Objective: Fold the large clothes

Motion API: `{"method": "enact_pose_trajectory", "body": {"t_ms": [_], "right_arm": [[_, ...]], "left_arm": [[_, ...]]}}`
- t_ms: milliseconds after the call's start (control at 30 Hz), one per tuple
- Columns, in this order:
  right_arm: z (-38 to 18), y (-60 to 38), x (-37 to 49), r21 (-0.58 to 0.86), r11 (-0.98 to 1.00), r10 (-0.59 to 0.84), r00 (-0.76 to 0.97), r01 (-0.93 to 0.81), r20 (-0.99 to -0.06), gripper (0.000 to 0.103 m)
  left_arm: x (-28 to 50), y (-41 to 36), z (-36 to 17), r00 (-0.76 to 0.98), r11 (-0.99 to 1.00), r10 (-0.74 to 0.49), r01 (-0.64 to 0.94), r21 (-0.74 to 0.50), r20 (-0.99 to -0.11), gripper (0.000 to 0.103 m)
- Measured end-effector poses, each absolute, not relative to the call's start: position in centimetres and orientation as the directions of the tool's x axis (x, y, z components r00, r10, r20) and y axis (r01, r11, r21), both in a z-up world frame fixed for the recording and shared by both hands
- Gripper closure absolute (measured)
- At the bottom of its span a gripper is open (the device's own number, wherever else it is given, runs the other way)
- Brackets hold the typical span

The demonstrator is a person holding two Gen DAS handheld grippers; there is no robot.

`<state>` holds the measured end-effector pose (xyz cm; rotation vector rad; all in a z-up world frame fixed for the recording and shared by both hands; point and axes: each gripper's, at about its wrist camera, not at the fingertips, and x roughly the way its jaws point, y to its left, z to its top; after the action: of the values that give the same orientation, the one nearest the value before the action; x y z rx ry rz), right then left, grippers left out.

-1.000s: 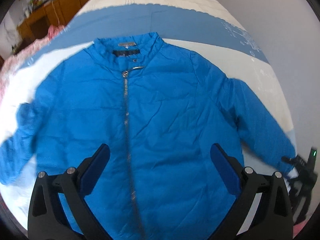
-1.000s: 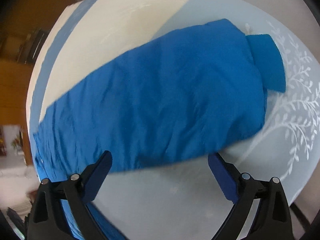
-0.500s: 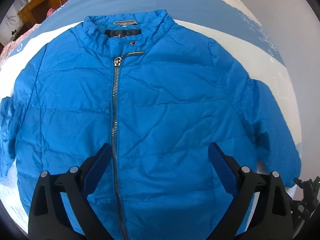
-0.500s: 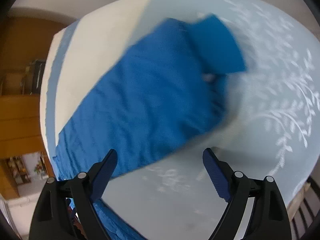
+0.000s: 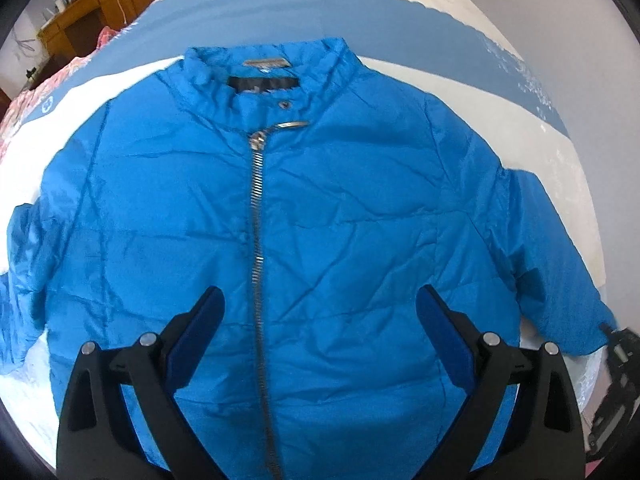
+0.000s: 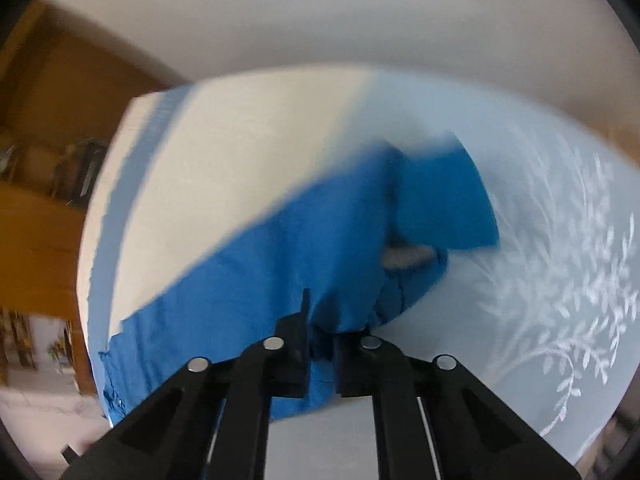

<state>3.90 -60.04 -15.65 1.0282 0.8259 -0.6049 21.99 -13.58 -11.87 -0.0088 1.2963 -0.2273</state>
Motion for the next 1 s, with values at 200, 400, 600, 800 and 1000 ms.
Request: {"method": "enact_pose_trajectory", "body": {"t_ms": [200,400,600,800,1000], "right_arm": [[-7.6,-52.4,11.9,0.541,0.688,0.014,0.737,0.483,-0.676,0.097],[-6.1,-42.6,19.4,0.430,0.859,0.112,0.719,0.277,-0.686,0.097],[-7.8,-35.0,23.5,0.388,0.911,0.215,0.642,0.140,-0.736,0.097],[-11.3,-28.8,24.7,0.358,0.934,0.303,0.520,0.005,-0.799,0.097],[-13.5,-24.9,23.5,0.440,0.881,0.472,0.356,-0.173,-0.807,0.075]], "left_arm": [[21.7,-11.7,-10.5,0.294,0.983,-0.143,0.150,-0.103,-0.945,0.008],[21.6,-9.8,-9.7,0.320,0.987,-0.120,0.136,-0.079,-0.940,0.008],[21.4,-7.5,-9.2,0.338,0.991,-0.110,0.108,-0.077,-0.935,0.008],[21.4,-5.5,-9.0,0.354,0.994,-0.099,0.075,-0.078,-0.930,0.008],[21.9,-3.8,-9.7,0.319,0.985,-0.172,0.029,-0.172,-0.932,0.007]]}}
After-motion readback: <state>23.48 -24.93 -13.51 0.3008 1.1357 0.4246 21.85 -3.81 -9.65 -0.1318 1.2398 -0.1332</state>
